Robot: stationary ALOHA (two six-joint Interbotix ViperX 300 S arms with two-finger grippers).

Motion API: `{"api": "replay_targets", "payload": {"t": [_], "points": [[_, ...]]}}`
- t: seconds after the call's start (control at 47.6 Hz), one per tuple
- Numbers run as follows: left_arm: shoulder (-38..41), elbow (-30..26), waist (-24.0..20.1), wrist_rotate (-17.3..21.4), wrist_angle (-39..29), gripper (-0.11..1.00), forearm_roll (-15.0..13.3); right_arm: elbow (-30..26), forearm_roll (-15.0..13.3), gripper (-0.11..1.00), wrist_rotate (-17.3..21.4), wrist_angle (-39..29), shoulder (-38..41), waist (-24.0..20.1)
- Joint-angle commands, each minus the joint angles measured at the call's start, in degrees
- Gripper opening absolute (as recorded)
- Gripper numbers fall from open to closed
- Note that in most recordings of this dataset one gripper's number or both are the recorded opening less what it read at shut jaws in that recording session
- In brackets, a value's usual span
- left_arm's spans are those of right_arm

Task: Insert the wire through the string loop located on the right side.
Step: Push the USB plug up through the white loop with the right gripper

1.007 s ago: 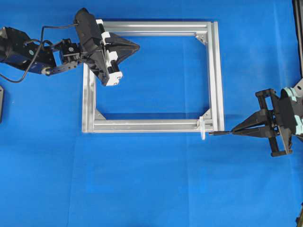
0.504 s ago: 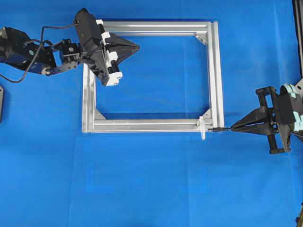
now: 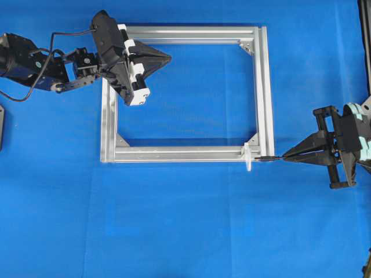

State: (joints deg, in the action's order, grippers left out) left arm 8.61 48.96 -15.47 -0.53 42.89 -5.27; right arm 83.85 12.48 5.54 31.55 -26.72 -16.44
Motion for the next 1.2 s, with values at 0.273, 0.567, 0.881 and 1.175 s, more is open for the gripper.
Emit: {"api": "replay_targets", "payload": {"t": [0.273, 0.567, 0.881, 1.175], "points": [[-2.02, -0.44, 0.18, 0.0, 0.62, 0.0, 0.26, -0.44, 0.26, -0.04, -0.09, 0.35, -0.09, 0.18], [-2.02, -0.44, 0.09, 0.0, 0.62, 0.0, 0.18, -0.44, 0.26, -0.04, -0.09, 0.35, -0.09, 0.09], [-1.93, -0.44, 0.09, 0.0, 0.62, 0.0, 0.18, -0.62, 0.26, -0.04, -0.09, 0.26, 0.0, 0.09], [-1.93, -0.53, 0.09, 0.0, 0.53, 0.0, 0.26, -2.9, 0.26, -0.04, -0.09, 0.79, 3.69, 0.09]]}}
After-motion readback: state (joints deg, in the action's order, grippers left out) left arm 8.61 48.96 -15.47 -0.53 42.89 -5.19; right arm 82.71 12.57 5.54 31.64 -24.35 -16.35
